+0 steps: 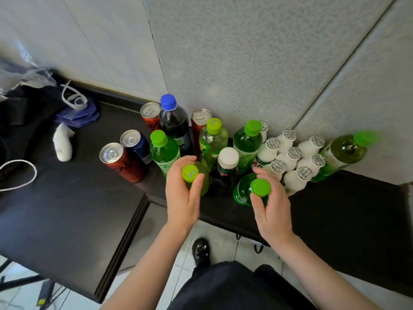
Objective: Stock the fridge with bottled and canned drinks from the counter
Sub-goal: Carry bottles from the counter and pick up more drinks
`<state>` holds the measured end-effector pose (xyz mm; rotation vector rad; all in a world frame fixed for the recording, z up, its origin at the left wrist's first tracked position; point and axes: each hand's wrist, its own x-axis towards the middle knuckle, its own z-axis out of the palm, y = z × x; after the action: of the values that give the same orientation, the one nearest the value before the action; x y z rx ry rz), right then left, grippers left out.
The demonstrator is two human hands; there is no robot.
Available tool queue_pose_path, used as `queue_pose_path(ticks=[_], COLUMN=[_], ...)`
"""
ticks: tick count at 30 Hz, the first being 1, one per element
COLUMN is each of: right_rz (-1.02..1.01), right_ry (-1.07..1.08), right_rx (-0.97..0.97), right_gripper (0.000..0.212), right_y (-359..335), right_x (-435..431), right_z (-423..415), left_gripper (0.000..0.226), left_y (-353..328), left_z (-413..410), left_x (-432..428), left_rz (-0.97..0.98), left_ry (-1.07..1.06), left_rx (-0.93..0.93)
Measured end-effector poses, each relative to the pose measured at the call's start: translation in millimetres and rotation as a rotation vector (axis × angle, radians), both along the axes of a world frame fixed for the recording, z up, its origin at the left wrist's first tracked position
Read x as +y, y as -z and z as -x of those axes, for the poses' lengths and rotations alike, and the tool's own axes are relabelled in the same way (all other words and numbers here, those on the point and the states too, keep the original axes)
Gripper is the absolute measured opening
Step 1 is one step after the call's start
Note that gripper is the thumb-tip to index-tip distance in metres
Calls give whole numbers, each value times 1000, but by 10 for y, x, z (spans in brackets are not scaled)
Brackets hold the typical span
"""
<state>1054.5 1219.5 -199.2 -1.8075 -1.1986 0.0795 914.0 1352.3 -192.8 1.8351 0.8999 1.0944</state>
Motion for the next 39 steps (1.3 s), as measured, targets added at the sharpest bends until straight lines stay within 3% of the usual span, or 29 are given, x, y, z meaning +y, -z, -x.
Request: queue_pose_path(ticks=[4, 8, 14, 20, 23, 26, 31, 36, 39], right_rz=[-2, 13, 162, 231, 308, 384, 505, 535, 563], right_ry=[-28, -81, -446, -747, -884, -1016, -1225, -1435, -1535], right_rx=[126, 258, 298, 393, 427, 445, 378, 309, 309], right_gripper=[36, 31, 51, 44, 49, 43, 19, 34, 16], right_y=[-71, -183, -185, -49, 17, 61, 70, 46, 62], right_x=[-151, -313, -403, -501, -636, -778, -1135, -1723, -2225], right_z=[8, 75, 538, 1181, 1530, 1918, 2692, 3719, 4406], left_gripper=[21, 23, 36, 33, 43, 35, 34, 34, 34], left_y=[-64, -114, -89, 38, 82, 137, 217, 296, 302], left_z=[238, 525, 1001, 1648, 1953, 2241, 2702, 3307, 3757], left_x=[-303, -737, -1497, -2471, -2952, -3389, -4090, -4966, -5590], left_rz=[96, 153, 338, 524, 538, 570, 557, 536, 503], left_ry=[-220, -304, -620, -987, -1155, -1316, -1561, -1759, -1884], left_rx=[-49, -24, -91, -156, -149, -192, -319, -415, -454])
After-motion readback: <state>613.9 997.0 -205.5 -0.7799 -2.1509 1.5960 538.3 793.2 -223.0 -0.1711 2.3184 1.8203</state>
